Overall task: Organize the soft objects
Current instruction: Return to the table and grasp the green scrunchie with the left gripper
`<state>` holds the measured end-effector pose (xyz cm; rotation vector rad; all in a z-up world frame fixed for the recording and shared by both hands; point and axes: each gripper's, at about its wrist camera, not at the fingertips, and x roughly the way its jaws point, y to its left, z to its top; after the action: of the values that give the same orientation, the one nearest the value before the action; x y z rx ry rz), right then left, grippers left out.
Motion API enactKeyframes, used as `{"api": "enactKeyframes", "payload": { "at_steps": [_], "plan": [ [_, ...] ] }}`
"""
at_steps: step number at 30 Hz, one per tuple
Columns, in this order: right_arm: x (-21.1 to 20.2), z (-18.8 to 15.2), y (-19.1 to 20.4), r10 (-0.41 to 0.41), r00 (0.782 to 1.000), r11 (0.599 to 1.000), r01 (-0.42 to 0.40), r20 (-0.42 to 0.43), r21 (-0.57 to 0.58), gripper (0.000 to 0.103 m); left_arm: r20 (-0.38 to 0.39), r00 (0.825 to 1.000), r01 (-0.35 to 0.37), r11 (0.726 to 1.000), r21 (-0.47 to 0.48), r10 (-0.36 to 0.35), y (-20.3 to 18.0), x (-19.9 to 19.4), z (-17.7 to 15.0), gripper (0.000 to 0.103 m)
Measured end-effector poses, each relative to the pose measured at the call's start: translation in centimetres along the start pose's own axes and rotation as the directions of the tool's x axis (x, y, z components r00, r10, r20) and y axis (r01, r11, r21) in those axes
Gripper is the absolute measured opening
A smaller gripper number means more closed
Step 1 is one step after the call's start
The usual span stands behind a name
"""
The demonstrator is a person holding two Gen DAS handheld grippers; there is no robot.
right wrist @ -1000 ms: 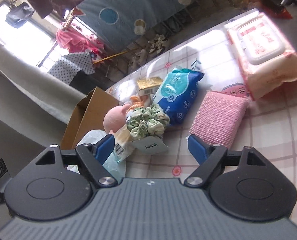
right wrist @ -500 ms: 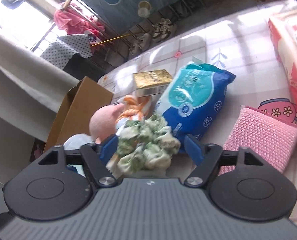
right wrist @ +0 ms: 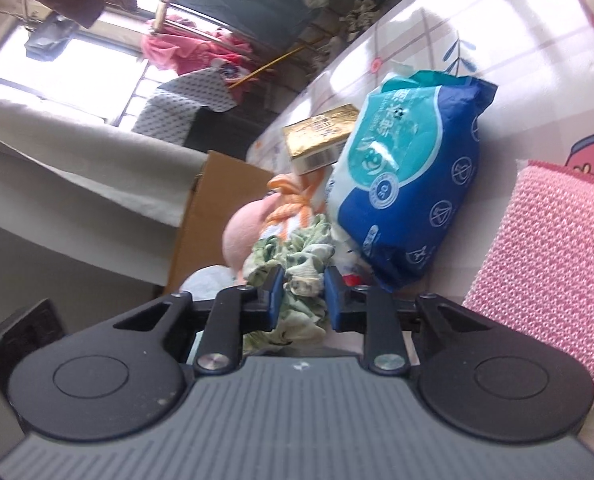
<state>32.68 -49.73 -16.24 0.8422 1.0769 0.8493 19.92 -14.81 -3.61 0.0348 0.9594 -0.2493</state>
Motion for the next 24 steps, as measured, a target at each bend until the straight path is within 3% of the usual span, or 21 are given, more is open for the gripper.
{"api": "enactKeyframes", "payload": {
  "at_steps": [2, 11, 19, 24],
  "plan": [
    [-0.1, 0.0, -0.2, 0.038, 0.999, 0.999, -0.038, -0.011, 0.012, 0.016, -0.004, 1.000, 0.006, 1.000, 0.000, -0.006, 0.0, 0.3, 0.1, 0.075],
    [-1.1, -0.5, -0.4, 0.049, 0.999, 0.999, -0.049, -0.009, -0.003, 0.016, -0.018, 0.999, 0.045, 0.998, -0.039, -0.046, 0.0, 0.4, 0.2, 0.041],
    [-3.6, -1.7, 0.8, 0.028, 1.000, 0.999, -0.028, 0.008, -0.042, 0.019, 0.019, 0.997, 0.070, 0.996, -0.056, -0.069, -0.3, -1.8, -0.4, 0.029],
    [-8.0, -2.4, 1.9, -0.092, 0.989, 0.990, 0.104, 0.117, -0.094, 0.026, 0.028, 0.997, 0.080, 0.995, -0.060, -0.078, -0.6, -3.2, -1.2, 0.027]
  ]
}}
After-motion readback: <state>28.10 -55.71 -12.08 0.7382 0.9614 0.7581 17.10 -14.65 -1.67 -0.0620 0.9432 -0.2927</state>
